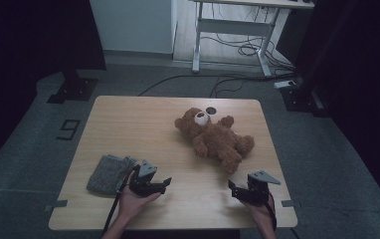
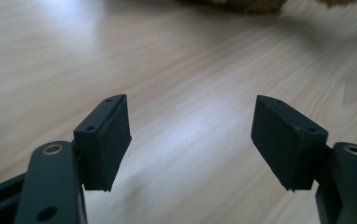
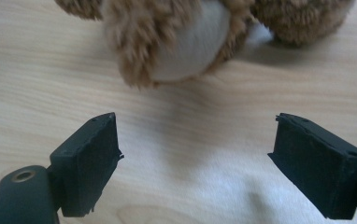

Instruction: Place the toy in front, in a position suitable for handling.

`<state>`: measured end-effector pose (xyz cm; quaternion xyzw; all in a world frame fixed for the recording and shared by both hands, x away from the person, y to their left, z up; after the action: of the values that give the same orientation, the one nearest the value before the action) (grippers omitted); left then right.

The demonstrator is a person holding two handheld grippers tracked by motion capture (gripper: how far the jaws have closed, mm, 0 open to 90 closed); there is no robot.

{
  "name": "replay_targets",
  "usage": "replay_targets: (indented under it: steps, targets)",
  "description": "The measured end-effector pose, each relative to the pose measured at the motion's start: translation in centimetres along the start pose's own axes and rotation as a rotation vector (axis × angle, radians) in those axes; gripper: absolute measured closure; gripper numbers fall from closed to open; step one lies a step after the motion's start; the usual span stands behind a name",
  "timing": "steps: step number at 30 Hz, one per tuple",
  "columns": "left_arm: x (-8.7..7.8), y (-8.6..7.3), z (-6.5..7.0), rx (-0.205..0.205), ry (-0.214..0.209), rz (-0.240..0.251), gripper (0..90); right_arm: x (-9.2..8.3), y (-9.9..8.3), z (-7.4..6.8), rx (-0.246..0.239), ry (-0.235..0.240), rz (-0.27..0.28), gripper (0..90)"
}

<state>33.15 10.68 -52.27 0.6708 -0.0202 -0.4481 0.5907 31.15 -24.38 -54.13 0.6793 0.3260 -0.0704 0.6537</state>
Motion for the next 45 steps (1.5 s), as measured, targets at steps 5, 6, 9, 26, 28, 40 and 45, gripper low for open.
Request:
replay_targets:
  steps: [5,6,9,26,28,40,45]
  targets:
    - [2.4,2.4,1.1,0.023,-0.030,0.007,27.6,0.5,0.9,-0.6,-0.012,0.019,0.013,14.9]
    - [2.8,2.8,1.3,0.029,-0.036,0.007,27.4,0.6,1.0,-0.7,-0.013,0.022,0.013,14.9]
    - [3.8,3.7,1.9,0.051,-0.052,0.002,26.6,0.8,1.4,-0.8,-0.013,0.027,0.016,14.9]
    - [7.9,6.1,2.8,0.057,-0.086,-0.010,22.8,1.6,3.0,-1.0,-0.023,0.036,0.012,14.5]
    - [8.2,6.4,2.9,0.058,-0.085,-0.008,22.7,1.7,3.1,-1.0,-0.021,0.038,0.013,14.6]
    - [9.8,8.0,3.3,0.076,-0.077,-0.012,22.2,2.3,3.9,-0.8,-0.021,0.047,0.001,17.2]
    - [10.9,9.0,3.6,0.079,-0.076,-0.021,22.8,2.9,4.6,-0.7,-0.021,0.045,-0.002,19.2]
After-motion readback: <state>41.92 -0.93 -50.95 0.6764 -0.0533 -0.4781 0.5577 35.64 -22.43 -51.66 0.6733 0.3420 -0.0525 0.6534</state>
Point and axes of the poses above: each handheld gripper's, and its own axes: x roughly forward along the jaws, y roughly out of its top, z roughly to its right, the point moved 2 cm from there along x, roughly forward along the jaws, and after that the axes turned 3 degrees about z, right-handed, at the moved point
